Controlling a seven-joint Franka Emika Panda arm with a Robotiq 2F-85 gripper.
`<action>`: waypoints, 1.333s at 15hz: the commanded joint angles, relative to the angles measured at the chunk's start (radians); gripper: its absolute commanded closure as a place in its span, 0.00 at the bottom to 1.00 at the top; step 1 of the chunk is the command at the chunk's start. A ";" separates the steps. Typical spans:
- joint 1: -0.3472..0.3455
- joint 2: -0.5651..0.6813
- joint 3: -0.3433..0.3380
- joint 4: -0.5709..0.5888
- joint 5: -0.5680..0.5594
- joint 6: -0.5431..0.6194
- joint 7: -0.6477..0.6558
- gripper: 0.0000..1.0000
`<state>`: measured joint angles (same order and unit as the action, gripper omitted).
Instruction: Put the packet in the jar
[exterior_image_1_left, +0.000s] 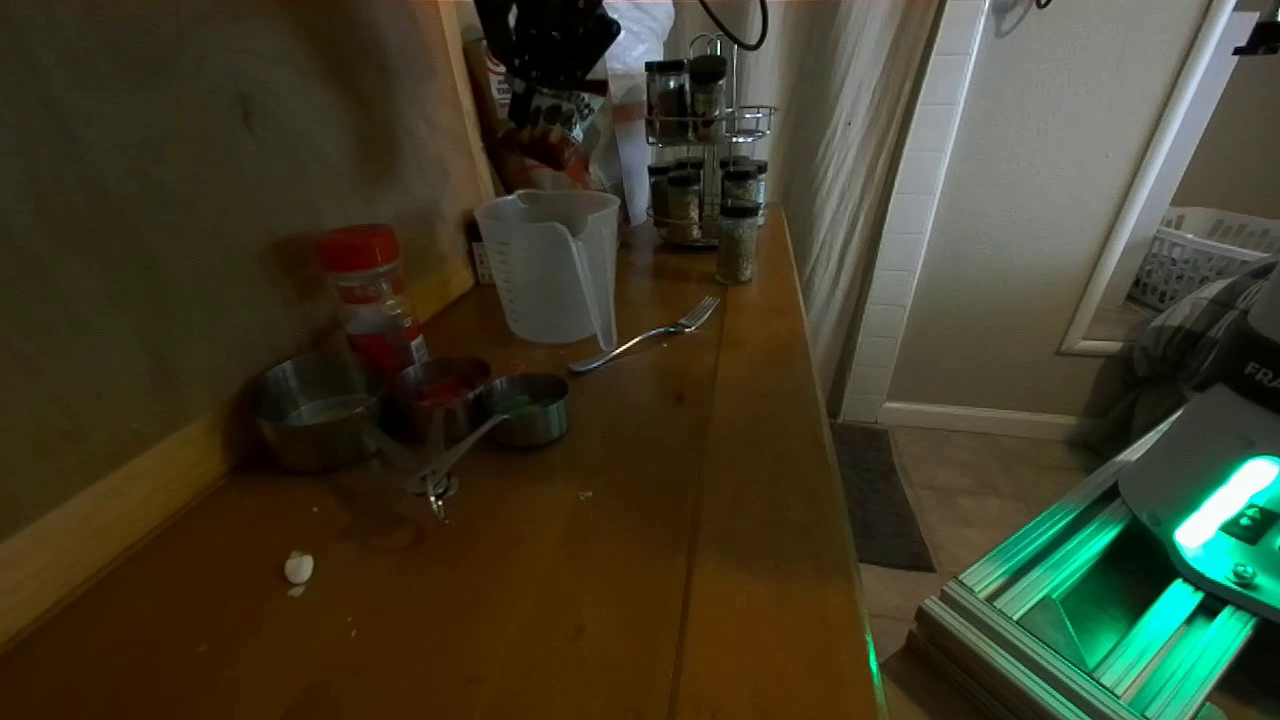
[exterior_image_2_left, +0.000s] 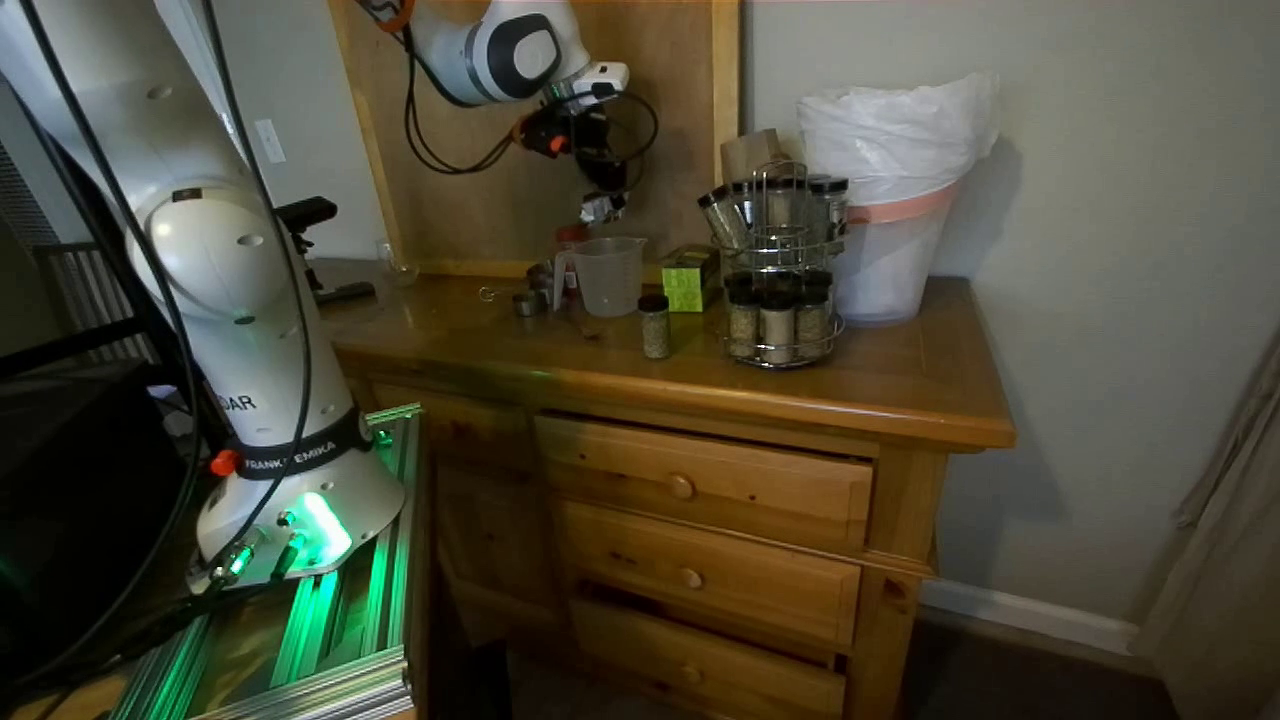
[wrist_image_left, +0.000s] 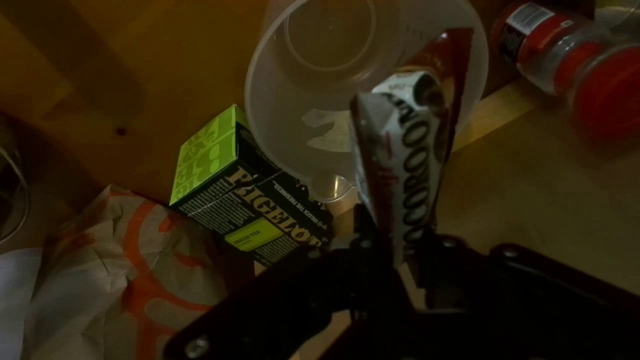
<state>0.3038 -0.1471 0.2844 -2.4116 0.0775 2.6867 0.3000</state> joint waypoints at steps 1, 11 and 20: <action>-0.011 -0.001 0.010 0.000 0.005 -0.001 -0.005 0.82; -0.028 -0.019 0.018 -0.013 -0.042 -0.052 0.028 0.96; -0.070 0.004 0.024 0.003 -0.153 -0.106 0.158 0.44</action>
<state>0.2594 -0.1456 0.2900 -2.4135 -0.0315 2.6070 0.3981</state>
